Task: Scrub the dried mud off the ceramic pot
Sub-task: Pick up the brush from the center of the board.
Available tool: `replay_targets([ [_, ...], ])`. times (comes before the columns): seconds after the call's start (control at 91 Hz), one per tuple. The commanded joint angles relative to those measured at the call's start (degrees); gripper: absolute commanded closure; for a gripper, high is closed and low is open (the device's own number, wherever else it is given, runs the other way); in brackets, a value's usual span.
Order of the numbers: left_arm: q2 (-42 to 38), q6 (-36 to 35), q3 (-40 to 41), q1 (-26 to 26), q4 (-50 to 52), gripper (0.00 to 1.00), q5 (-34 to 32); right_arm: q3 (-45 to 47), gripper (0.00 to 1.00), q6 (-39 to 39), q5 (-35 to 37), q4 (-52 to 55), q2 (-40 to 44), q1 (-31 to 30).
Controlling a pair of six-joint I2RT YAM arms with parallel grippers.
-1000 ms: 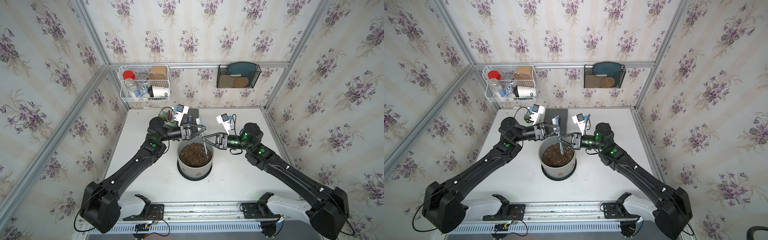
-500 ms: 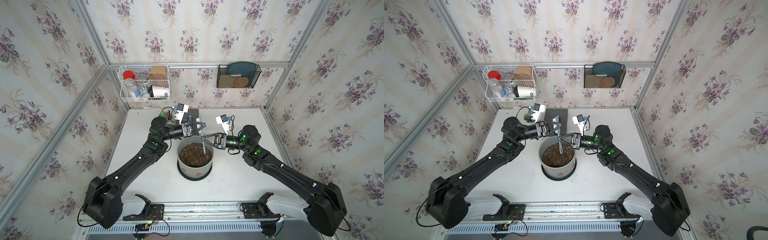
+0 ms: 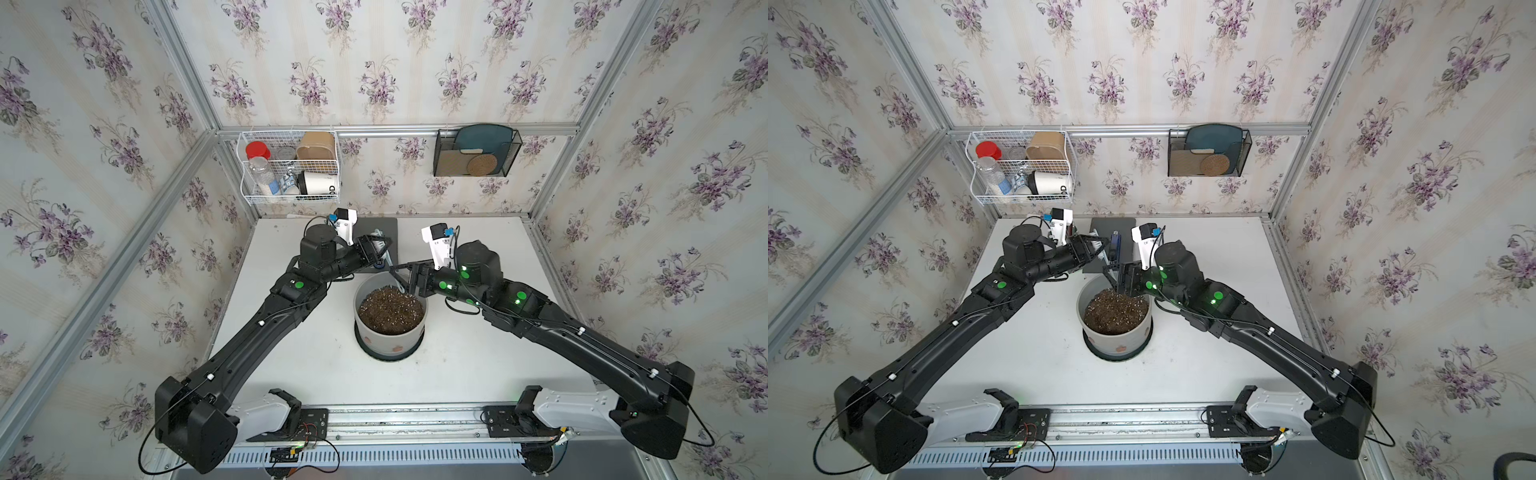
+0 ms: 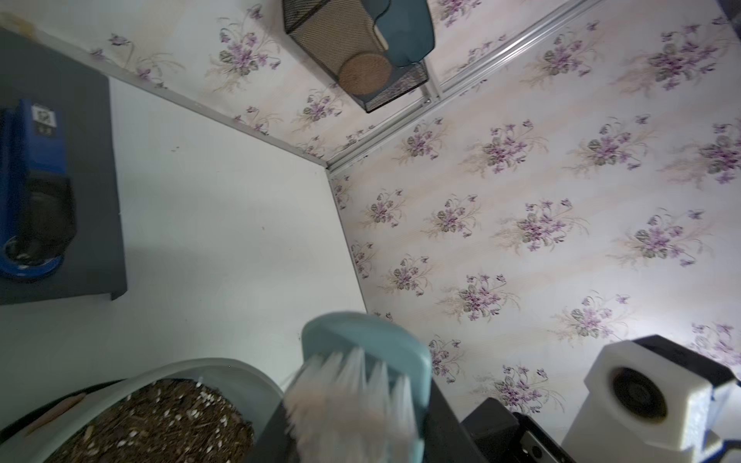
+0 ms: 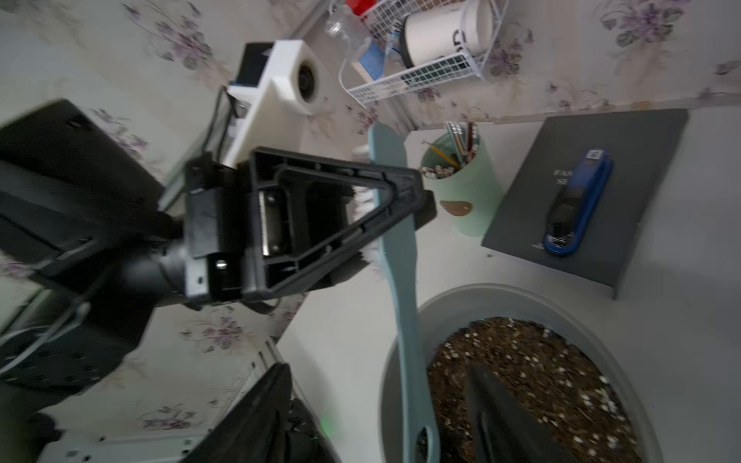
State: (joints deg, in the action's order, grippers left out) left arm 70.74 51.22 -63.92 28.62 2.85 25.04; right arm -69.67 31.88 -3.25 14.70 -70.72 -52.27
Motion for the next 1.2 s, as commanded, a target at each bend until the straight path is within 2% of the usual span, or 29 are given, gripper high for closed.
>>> replay_targets([
  [0.0,0.05,2.32,-0.07,0.03,3.52,1.00,-2.63,-1.77,0.28,-4.79,12.04,7.52,-1.97,-2.41],
  [0.495,0.19,4.31,0.02,0.03,3.14,1.00,-1.92,-1.07,0.64,-4.90,6.92,1.14,-6.10,-2.84],
  [0.626,0.34,4.67,0.50,-0.04,2.85,1.00,-2.21,-0.57,0.77,-4.76,6.80,0.51,-5.80,-2.84],
  [0.747,0.51,4.91,0.76,-0.06,3.68,1.00,-3.39,-0.26,0.82,-4.68,6.84,0.28,-5.46,-2.81],
  [0.802,0.58,5.26,0.97,-0.04,3.88,1.00,-3.79,-0.06,0.89,-4.52,7.08,0.24,-5.25,-2.93],
  [0.846,0.62,5.51,1.22,-0.05,3.91,1.00,-4.02,0.01,0.99,-4.27,7.84,0.46,-5.16,-2.92],
  [0.901,0.95,5.55,1.15,-0.19,4.40,1.00,-3.93,0.18,1.00,-4.03,8.68,0.62,-4.90,-2.92],
  [0.956,1.15,5.37,1.15,-0.17,4.74,0.91,-3.97,0.32,1.00,-3.81,9.60,1.17,-4.51,-2.90],
  [1.022,1.12,5.38,1.54,-0.14,4.71,0.64,-4.17,0.11,1.00,-3.25,12.00,2.77,-4.22,-2.86],
  [1.055,0.95,5.03,1.74,-0.19,4.83,0.54,-4.20,-0.05,1.00,-2.84,13.34,3.71,-4.11,-2.82],
  [1.132,0.61,2.35,1.12,-0.58,6.96,0.36,-5.77,-0.27,1.00,-1.87,16.75,6.19,-3.10,-2.42],
  [1.187,0.00,-1.35,-0.15,-1.00,10.28,0.31,-7.56,-0.06,1.00,-0.82,19.14,8.51,-1.60,-1.81],
])
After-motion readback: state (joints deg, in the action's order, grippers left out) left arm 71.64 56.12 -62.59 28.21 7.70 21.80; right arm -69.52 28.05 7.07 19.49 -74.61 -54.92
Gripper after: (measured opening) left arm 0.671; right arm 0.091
